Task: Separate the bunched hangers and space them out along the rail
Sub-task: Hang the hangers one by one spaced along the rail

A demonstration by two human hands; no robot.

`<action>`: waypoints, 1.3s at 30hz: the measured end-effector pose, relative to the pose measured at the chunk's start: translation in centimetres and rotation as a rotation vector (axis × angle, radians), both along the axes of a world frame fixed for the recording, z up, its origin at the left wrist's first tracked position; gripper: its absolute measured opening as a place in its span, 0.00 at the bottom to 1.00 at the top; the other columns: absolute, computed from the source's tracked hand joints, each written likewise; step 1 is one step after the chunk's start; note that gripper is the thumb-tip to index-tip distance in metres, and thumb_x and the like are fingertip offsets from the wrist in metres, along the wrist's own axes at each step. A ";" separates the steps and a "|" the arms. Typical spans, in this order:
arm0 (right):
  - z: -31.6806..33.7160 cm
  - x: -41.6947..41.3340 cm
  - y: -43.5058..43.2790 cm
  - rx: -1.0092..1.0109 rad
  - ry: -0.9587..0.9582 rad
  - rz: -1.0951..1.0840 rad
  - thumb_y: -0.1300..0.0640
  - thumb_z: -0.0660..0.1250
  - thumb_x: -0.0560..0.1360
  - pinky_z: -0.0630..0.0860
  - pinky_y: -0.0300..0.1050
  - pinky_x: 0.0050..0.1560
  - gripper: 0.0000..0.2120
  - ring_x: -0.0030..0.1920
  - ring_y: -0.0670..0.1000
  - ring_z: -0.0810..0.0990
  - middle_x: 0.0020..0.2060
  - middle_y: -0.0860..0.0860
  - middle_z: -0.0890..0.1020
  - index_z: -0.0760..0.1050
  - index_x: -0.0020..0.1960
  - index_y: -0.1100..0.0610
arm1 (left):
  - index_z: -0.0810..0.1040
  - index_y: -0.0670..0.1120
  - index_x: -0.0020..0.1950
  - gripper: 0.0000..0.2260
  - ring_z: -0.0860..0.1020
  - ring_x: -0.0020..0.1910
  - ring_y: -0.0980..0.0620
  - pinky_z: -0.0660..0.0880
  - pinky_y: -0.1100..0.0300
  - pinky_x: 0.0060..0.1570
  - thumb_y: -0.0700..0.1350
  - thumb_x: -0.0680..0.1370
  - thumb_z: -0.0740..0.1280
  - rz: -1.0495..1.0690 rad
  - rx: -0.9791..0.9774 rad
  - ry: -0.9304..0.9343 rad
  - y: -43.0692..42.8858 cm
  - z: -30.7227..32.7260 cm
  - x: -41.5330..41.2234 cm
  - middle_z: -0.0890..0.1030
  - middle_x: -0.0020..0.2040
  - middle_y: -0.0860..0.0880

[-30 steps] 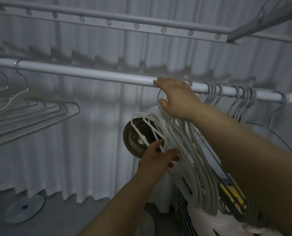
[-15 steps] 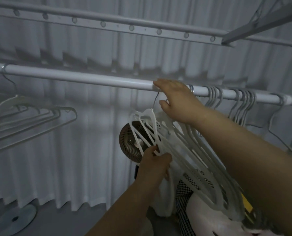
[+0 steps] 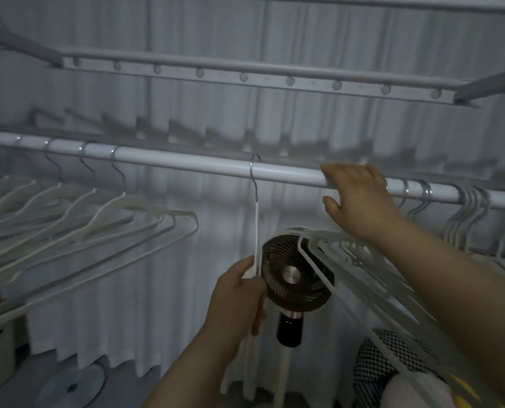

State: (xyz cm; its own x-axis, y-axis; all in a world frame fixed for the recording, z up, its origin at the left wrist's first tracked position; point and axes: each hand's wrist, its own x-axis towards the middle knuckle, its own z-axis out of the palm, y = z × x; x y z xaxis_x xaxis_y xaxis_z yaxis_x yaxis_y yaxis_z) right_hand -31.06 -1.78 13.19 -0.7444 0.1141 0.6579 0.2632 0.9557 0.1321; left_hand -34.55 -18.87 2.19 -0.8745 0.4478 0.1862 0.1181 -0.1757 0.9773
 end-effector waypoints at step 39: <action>-1.6 -8.0 -8.0 0.059 0.134 0.040 0.57 0.59 0.67 0.67 0.64 0.61 0.25 0.52 0.65 0.78 0.54 0.64 0.80 0.73 0.61 0.65 | 0.67 0.47 0.69 0.21 0.59 0.13 0.56 0.58 0.71 0.16 0.33 0.77 0.56 0.038 0.019 -0.118 -14.4 -0.3 -9.0 0.64 0.17 0.51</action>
State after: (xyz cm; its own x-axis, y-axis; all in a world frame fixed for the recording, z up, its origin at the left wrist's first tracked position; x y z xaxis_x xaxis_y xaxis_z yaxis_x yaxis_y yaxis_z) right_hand -39.07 -9.78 11.61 -0.6527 0.0438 0.7564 0.2437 0.9574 0.1548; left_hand -43.52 -33.30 1.93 -0.9069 0.4117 0.0894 0.0095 -0.1921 0.9813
